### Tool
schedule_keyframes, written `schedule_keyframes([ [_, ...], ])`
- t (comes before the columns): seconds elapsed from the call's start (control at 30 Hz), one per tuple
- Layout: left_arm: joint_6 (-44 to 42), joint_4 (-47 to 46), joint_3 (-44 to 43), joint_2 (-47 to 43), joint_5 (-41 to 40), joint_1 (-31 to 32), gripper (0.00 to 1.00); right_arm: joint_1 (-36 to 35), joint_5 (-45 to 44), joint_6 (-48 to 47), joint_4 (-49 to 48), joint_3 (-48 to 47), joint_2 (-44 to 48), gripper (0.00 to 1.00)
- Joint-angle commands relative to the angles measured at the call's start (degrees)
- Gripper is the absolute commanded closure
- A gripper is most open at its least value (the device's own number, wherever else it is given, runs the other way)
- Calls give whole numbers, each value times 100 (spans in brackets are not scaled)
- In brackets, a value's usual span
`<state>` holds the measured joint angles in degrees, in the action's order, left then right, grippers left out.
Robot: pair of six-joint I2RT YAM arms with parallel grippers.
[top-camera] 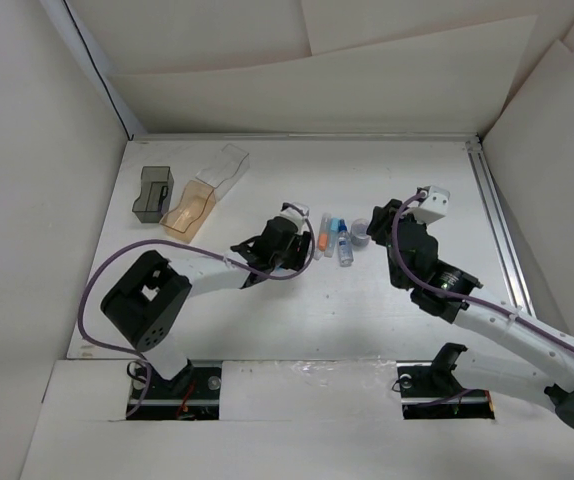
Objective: Sort the stationery into containers
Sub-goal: Pick up the pen from the center of the board, then place the pen in the storage box.
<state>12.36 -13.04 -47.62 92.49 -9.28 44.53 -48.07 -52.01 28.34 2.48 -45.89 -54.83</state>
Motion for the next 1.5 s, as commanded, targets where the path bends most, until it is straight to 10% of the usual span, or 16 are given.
schedule_keyframes([
  [0.0, -198, -401, -29, 146, 49, 29, 43, 0, 33, 58, -64, -8, 25, 54],
  [0.43, -375, 284, -626, 911, -847, 495, 47, 0, 86, 58, -64, -8, -28, 54],
  [0.83, 318, 346, 15, 113, -1382, 548, 89, 0, 138, 58, -64, -8, -28, 54],
  [1.47, 1533, 65, -1346, -699, -1077, -2709, 82, 53, 314, 5, -64, -8, 25, 54],
])
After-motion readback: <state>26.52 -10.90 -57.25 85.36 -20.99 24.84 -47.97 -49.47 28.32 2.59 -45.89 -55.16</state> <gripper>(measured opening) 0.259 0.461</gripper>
